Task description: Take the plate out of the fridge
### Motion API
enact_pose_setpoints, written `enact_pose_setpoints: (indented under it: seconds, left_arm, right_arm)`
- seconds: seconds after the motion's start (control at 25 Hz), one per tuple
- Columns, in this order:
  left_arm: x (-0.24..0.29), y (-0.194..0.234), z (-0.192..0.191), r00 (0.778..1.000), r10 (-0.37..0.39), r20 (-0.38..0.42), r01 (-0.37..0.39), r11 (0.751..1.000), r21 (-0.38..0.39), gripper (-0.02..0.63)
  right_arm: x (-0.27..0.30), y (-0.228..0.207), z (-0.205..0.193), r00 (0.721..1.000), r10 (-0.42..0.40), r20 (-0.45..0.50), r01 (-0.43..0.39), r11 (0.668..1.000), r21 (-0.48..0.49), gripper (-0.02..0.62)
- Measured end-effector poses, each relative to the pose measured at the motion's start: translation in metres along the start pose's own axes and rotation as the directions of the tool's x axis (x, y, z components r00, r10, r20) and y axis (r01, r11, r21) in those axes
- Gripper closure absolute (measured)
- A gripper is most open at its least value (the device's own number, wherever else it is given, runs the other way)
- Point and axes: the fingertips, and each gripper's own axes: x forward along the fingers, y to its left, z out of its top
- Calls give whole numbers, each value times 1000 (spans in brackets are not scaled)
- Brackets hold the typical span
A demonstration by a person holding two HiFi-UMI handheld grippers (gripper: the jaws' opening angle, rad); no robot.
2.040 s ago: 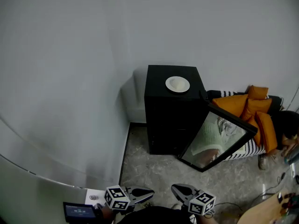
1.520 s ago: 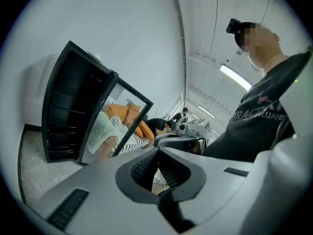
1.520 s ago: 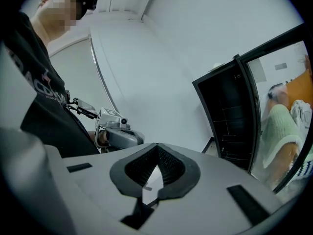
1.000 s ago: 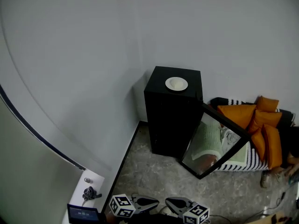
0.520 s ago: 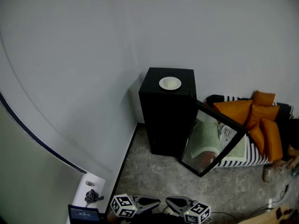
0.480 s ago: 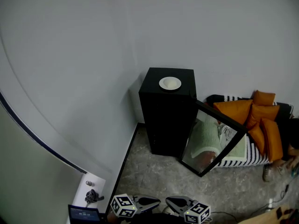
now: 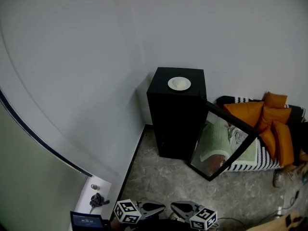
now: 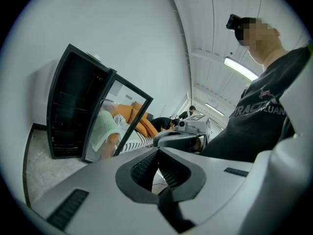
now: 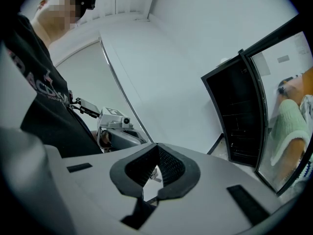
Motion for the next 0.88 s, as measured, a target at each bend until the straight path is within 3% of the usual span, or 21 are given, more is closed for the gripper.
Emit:
enact_pose_setpoints:
  seconds: [0.88]
  left_arm:
    - [13, -12, 1, 999, -28, -27, 29, 1000, 9, 607]
  right_arm:
    - [-17, -3, -6, 1000, -25, 19, 25, 1000, -2, 589]
